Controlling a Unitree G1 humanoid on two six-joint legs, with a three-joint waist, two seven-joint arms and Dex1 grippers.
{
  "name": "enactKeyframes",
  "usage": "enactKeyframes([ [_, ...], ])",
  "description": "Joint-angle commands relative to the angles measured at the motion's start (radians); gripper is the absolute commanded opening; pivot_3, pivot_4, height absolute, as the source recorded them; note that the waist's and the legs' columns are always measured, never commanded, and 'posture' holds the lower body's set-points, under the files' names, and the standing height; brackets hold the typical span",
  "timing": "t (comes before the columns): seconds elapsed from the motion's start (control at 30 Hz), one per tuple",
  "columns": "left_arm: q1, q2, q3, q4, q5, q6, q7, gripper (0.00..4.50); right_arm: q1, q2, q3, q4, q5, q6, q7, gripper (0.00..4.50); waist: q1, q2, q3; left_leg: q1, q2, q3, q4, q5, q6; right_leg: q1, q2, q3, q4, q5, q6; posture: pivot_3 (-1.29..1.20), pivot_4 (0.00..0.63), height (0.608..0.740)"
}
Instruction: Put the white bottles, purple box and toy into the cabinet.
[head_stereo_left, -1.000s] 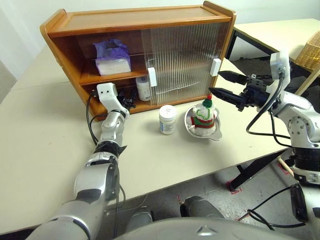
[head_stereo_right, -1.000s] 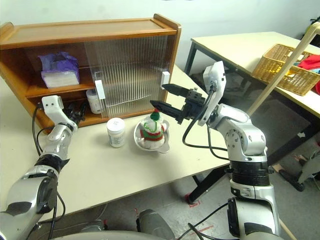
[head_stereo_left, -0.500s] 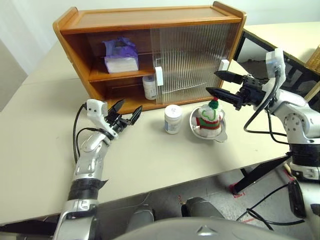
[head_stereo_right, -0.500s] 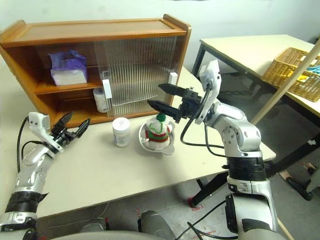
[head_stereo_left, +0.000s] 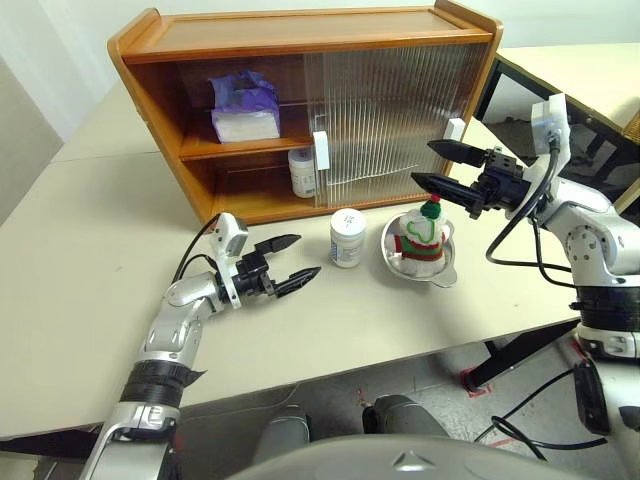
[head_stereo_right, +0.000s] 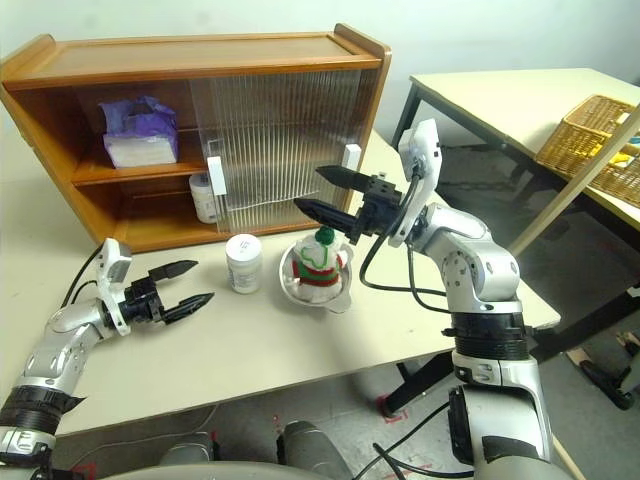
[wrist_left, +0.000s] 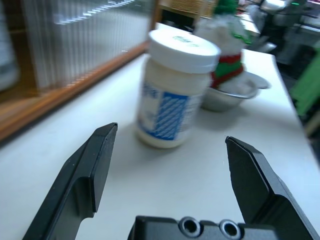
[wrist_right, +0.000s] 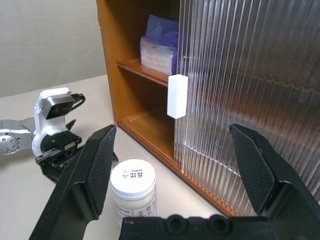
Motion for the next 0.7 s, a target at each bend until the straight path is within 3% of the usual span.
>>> enactKeyframes([
  [0.03,-0.027,-0.015,-0.026,0.038,0.016,-0.010,-0.028,4.47,0.004,-0.010,-0.009,-0.017,-0.003,0.003,-0.004,4.50,-0.001,0.000,0.000,0.000,0.000,0.000,0.000,0.000,0.000,0.000,0.000,0.000,0.000,0.000,0.001,-0.18,0.000,0.740],
  [0.7,-0.221,-0.146,-0.056,0.399,0.138,-0.193,0.014,4.47,0.030,-0.028,-0.023,-0.063,0.013,0.021,-0.034,4.50,-0.024,0.000,0.000,0.000,0.000,0.001,0.002,0.002,0.003,0.002,0.000,0.001,0.000,0.000,0.012,-0.21,0.000,0.740],
])
